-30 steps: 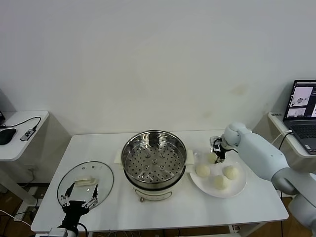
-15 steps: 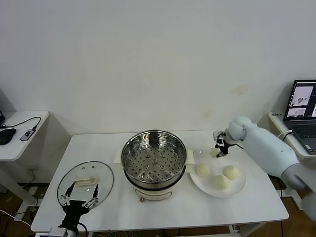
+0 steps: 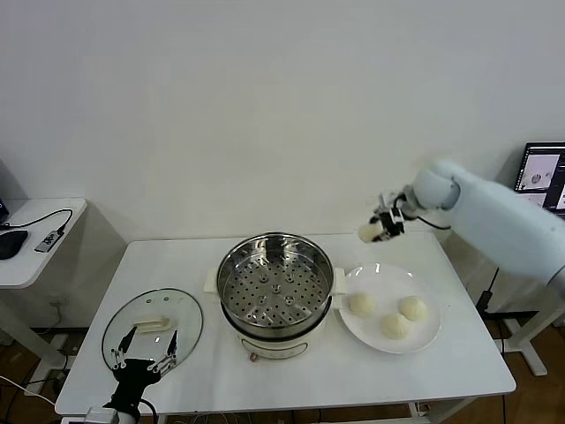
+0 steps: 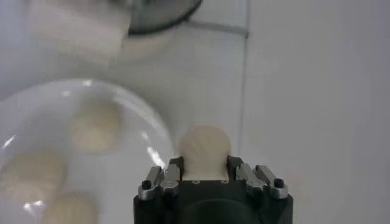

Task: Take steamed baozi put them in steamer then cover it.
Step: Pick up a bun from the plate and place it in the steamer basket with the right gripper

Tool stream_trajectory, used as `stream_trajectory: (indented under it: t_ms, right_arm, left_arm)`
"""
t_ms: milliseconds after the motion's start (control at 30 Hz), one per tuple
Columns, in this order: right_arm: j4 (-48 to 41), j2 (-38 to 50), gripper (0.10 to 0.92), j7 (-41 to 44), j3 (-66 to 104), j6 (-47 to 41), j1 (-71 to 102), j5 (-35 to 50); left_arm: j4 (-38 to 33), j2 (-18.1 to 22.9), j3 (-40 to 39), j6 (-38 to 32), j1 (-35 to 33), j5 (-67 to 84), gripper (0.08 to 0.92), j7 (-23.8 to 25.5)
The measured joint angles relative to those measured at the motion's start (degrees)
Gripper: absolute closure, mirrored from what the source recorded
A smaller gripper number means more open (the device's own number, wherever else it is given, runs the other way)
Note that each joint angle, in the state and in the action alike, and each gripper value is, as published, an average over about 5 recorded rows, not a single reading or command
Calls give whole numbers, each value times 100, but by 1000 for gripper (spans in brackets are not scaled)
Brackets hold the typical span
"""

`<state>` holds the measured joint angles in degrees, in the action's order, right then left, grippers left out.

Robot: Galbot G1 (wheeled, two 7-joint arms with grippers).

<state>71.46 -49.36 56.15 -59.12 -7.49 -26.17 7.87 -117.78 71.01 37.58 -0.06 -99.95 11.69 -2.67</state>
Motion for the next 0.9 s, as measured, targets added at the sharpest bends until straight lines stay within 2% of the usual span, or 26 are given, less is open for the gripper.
stream_trajectory:
  t_ms: [233,433,900]
  right_arm:
    - [175,-461,566,-103,-666,471,-466,439]
    - [121,-982,559,-166,-1066,1011,-594,418]
    - [-583,-2067,558,-397,-1435,2473,-348,-789]
  left_arm:
    - [10,54,3,-2,12,88,177,15]
    - [12,74,30,-4,31,134,177,16]
    - [65,97,58,-7,82,159,177,21]
